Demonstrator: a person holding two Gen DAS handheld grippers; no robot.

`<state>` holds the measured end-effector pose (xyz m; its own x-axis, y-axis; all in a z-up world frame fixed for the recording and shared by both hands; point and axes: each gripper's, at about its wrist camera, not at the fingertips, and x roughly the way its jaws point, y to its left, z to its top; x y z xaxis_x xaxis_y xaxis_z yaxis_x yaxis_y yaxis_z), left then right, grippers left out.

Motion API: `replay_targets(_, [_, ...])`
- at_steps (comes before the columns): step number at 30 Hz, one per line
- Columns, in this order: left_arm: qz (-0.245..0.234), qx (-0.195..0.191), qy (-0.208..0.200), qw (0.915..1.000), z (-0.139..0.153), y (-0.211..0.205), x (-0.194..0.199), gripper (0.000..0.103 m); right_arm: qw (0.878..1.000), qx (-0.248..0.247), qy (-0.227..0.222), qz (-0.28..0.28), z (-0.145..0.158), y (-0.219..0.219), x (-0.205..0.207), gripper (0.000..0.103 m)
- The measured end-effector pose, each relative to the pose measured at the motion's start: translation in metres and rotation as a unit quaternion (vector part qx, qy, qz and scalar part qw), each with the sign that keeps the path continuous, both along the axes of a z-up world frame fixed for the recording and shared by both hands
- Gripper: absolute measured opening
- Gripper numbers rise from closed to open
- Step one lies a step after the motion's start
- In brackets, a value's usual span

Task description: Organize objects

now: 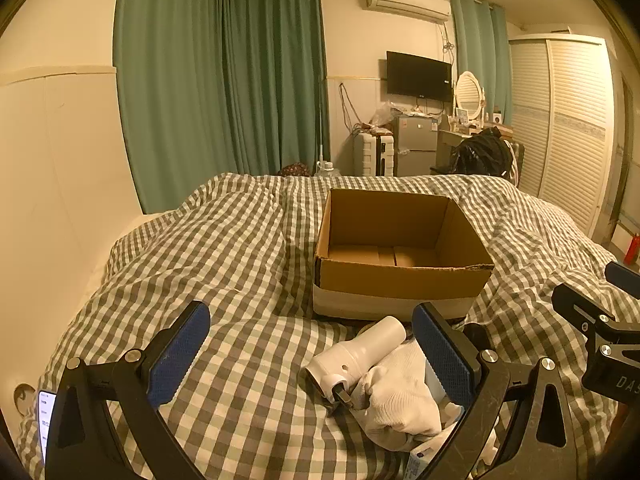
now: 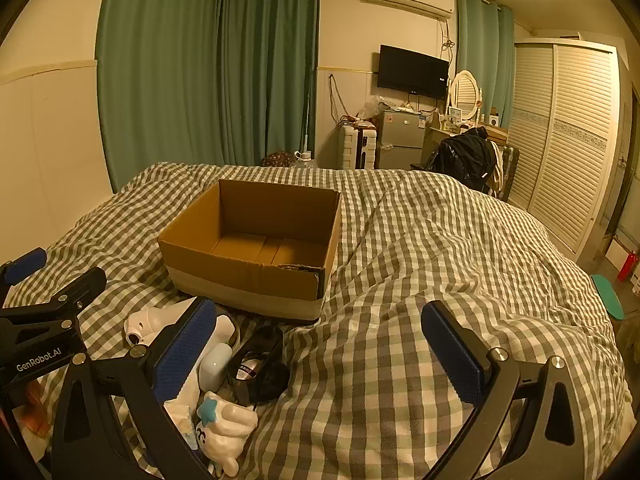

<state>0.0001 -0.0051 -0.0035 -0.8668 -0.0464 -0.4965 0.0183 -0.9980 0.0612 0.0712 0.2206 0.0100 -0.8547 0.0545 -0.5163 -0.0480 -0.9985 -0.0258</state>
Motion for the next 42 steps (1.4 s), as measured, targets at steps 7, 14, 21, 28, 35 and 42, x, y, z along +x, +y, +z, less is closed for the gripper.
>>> replay_targets(7, [-0.002,-0.006,0.003,1.0,0.001,0.002,0.001,0.103,1.0,0.003,-0.001,0.0,-0.001,-0.002,0.0,0.103])
replay_targets(14, [-0.003,-0.007,0.0,1.0,0.001,0.003,0.001,0.103,1.0,0.002,-0.002,0.001,-0.002,-0.001,0.0,0.103])
replay_targets(21, [-0.001,-0.006,-0.001,1.0,0.001,0.002,0.001,0.103,1.0,0.006,-0.002,0.003,-0.002,-0.002,-0.001,0.103])
replay_targets(28, [0.0,-0.004,0.003,1.0,0.004,0.001,0.002,0.103,1.0,0.006,-0.002,0.004,-0.002,-0.003,0.0,0.103])
replay_targets(35, [-0.003,-0.004,0.0,1.0,0.002,0.001,0.001,0.103,1.0,0.007,-0.001,0.01,-0.002,-0.007,0.002,0.103])
replay_targets(42, [-0.001,-0.002,0.004,1.0,0.003,0.001,0.003,0.103,1.0,0.01,0.001,0.016,-0.002,-0.011,0.002,0.103])
